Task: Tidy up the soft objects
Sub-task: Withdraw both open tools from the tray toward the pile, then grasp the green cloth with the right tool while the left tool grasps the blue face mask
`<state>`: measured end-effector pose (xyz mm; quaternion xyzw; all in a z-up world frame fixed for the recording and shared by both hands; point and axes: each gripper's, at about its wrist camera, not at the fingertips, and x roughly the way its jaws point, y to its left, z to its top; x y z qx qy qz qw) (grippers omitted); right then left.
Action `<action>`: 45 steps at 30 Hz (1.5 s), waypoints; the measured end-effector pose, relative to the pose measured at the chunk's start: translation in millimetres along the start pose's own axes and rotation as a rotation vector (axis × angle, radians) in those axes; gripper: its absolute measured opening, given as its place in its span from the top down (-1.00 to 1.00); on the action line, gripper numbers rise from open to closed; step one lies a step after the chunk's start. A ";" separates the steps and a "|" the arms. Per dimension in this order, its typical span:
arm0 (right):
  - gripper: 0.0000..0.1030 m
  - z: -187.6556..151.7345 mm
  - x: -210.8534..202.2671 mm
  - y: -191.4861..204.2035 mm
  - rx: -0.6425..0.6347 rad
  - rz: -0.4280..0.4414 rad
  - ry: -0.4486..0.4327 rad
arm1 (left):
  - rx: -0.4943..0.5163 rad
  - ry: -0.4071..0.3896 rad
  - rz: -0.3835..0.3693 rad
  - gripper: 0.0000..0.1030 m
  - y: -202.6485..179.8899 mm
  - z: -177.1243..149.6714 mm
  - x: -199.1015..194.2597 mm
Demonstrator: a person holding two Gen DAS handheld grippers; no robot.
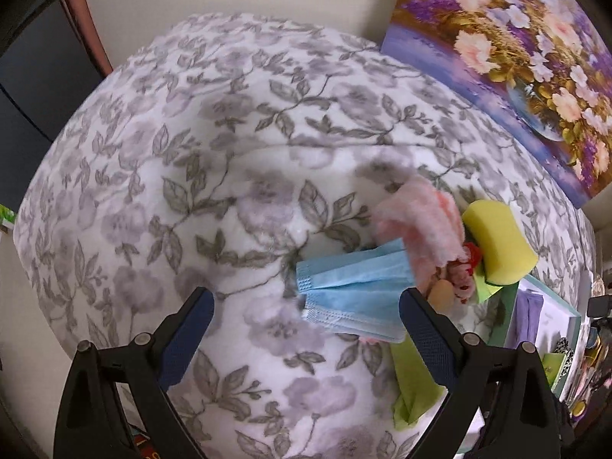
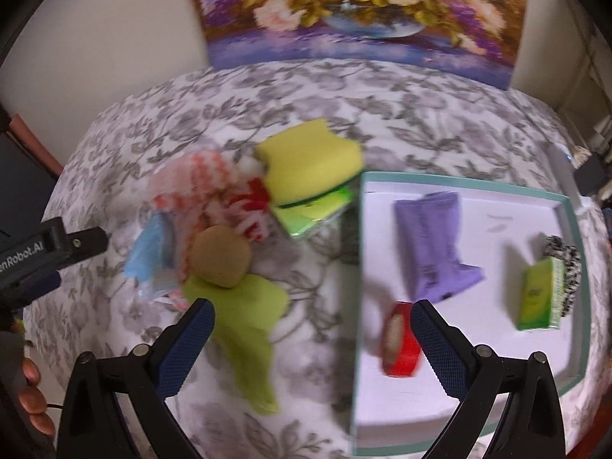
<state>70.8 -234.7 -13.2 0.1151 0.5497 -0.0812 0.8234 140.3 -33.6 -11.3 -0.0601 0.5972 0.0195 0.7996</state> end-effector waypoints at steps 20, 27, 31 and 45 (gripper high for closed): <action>-0.96 -16.4 59.7 32.0 -0.100 -0.011 0.113 | -0.024 0.120 -0.131 -0.89 -1.5 -1.7 36.8; -0.88 -20.9 63.9 41.6 -0.149 -0.042 0.107 | 0.045 0.127 -0.117 -0.89 -16.2 -1.9 40.5; -0.78 -21.9 64.0 47.3 -0.157 -0.039 0.098 | 0.105 0.134 -0.102 -0.89 -31.6 -4.2 44.8; -0.27 -14.9 58.9 44.2 -0.163 0.015 0.107 | 0.064 0.146 -0.051 -0.54 -30.1 -4.1 60.7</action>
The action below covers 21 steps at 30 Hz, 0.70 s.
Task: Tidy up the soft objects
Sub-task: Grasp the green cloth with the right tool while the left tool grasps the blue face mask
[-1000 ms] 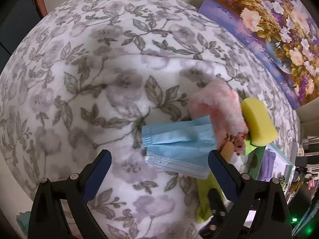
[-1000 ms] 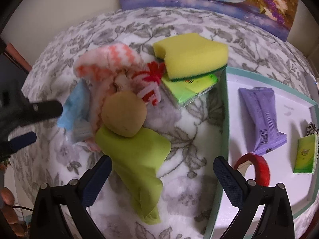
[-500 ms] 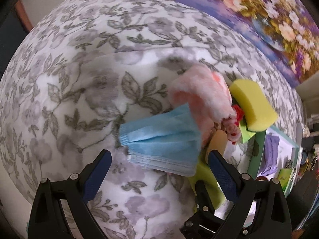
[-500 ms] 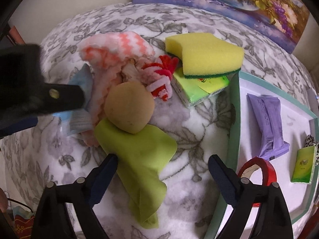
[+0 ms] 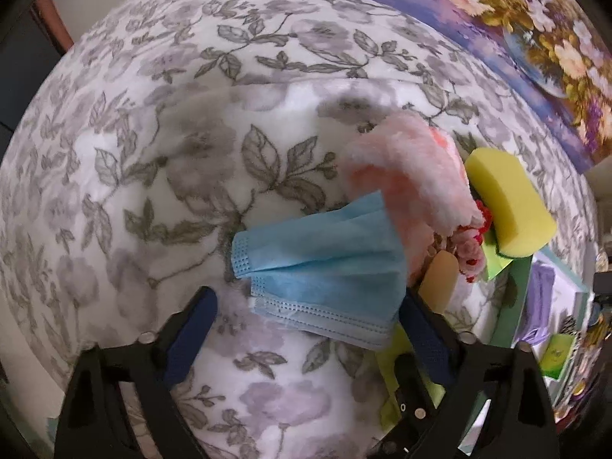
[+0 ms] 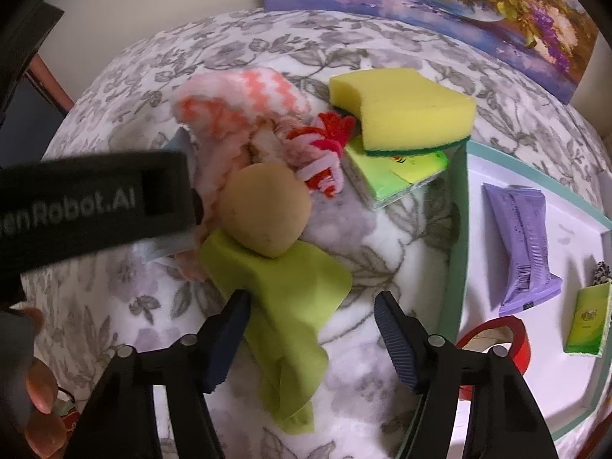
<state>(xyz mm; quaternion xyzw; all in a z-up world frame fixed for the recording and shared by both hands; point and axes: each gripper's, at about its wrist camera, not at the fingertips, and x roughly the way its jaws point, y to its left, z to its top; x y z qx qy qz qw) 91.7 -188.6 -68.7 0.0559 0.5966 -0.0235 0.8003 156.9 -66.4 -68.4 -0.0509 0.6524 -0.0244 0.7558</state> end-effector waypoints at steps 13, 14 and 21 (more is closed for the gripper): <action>0.18 -10.4 14.1 7.9 -0.022 0.045 0.047 | -0.029 0.035 -0.100 0.42 9.4 -4.2 6.5; 0.23 -10.9 14.5 8.5 -0.024 0.044 0.047 | -0.028 0.032 -0.103 0.47 7.6 -4.7 6.3; 0.51 -12.5 17.3 14.5 -0.029 0.058 0.050 | -0.068 0.007 -0.146 0.65 10.1 -2.5 -3.0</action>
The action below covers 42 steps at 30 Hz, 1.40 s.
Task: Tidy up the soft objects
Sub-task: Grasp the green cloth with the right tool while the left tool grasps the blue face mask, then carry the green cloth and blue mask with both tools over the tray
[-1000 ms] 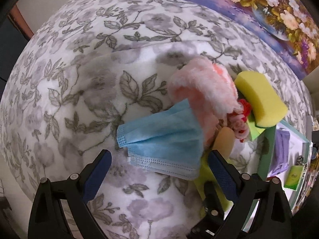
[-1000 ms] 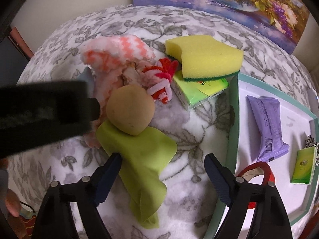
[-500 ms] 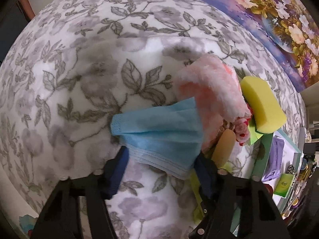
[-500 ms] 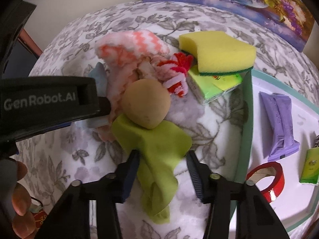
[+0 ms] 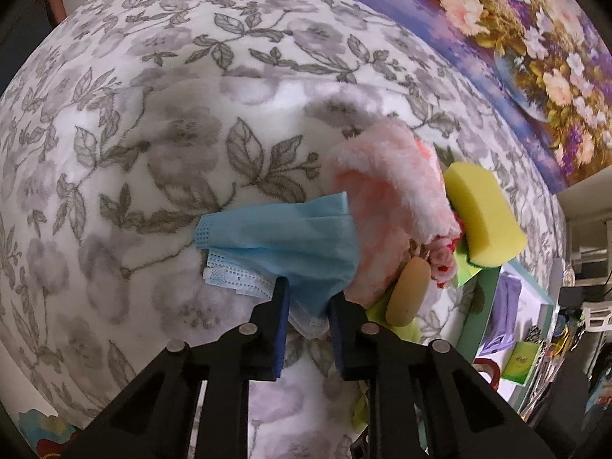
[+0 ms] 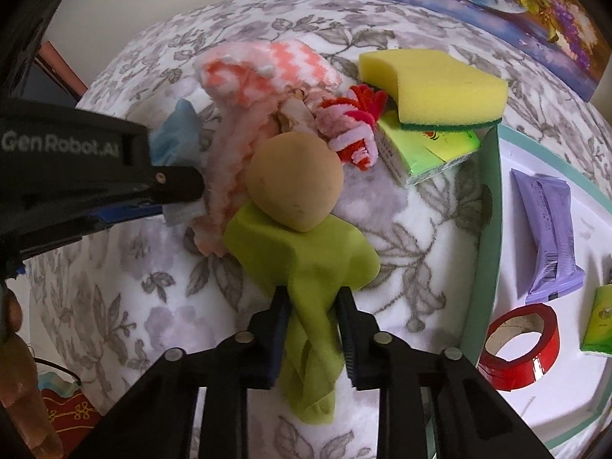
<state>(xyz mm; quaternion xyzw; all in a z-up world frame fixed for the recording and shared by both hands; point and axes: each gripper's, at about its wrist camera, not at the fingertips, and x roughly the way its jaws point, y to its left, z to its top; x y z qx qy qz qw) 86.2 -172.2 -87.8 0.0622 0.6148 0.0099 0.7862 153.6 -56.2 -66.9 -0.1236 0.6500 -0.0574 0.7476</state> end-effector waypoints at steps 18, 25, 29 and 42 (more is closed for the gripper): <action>0.85 1.4 -25.9 -19.3 0.024 0.036 -0.020 | -0.055 -0.117 -0.018 0.83 13.0 5.8 -35.1; 0.86 4.5 -52.8 -30.2 0.053 0.059 -0.070 | -0.063 -0.184 -0.038 0.84 13.2 4.6 -55.9; 0.86 3.5 -71.5 -31.3 0.055 0.073 -0.120 | -0.063 -0.224 -0.046 0.85 12.3 2.2 -69.5; 0.86 4.7 -110.0 -30.0 0.077 0.096 -0.230 | -0.032 -0.317 -0.046 0.85 0.7 -3.9 -98.9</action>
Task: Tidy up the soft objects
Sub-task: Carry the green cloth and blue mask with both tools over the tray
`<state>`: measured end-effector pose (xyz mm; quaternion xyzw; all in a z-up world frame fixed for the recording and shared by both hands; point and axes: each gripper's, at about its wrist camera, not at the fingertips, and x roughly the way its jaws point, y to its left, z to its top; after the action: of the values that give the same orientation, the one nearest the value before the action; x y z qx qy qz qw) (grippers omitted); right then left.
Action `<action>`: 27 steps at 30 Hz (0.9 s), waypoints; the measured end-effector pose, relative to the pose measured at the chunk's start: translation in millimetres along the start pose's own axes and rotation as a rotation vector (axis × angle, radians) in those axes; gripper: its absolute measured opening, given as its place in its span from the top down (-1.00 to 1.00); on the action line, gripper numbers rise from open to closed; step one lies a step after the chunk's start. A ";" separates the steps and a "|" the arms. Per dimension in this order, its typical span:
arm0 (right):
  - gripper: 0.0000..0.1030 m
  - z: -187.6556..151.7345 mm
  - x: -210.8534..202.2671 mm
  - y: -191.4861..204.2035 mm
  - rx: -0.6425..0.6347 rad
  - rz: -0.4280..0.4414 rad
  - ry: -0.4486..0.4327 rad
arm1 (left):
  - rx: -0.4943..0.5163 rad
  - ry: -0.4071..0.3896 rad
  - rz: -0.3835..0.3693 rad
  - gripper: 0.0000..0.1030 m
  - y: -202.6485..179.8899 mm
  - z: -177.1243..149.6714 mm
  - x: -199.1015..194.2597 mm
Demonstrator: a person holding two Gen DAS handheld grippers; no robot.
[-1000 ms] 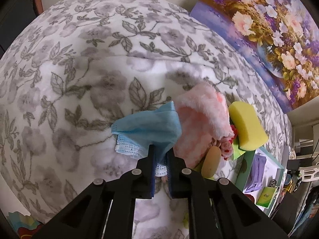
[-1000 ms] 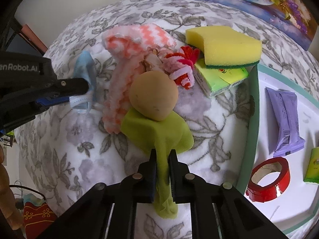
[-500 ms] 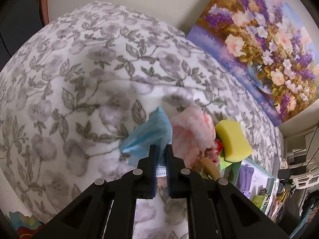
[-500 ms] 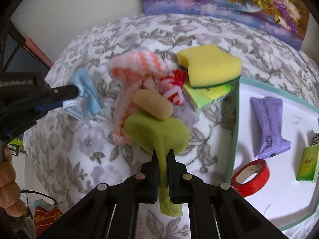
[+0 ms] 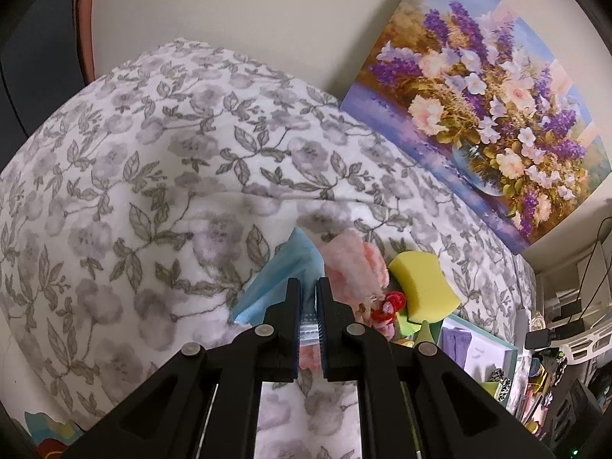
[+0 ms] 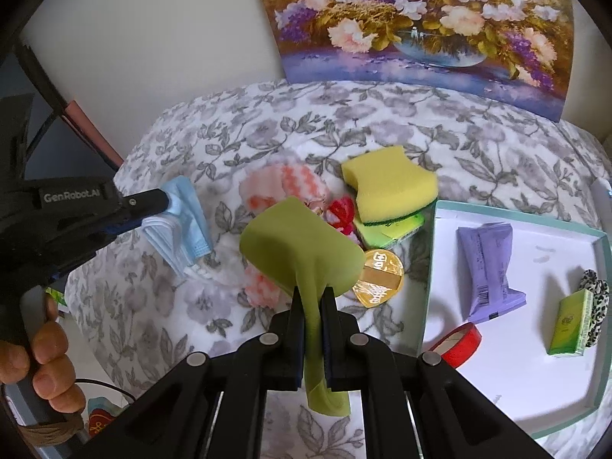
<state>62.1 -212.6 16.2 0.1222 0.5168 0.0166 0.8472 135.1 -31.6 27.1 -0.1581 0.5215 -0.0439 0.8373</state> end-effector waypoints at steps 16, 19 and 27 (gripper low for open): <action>0.85 5.7 -45.0 -88.6 0.216 -0.067 -0.114 | 0.270 -0.104 0.032 0.84 -96.4 -28.1 -24.3; 0.85 1.1 -48.2 -117.1 0.279 -0.116 -0.112 | 0.354 -0.115 0.029 0.84 -127.5 -44.5 -25.5; 0.85 -15.6 -37.2 -175.0 0.397 -0.188 -0.070 | 0.578 -0.079 -0.005 0.84 -201.3 -96.6 -9.6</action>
<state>13.9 -385.0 2.7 0.2384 0.4893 -0.1689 0.8217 63.5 -241.0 58.7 0.0839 0.4542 -0.1866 0.8671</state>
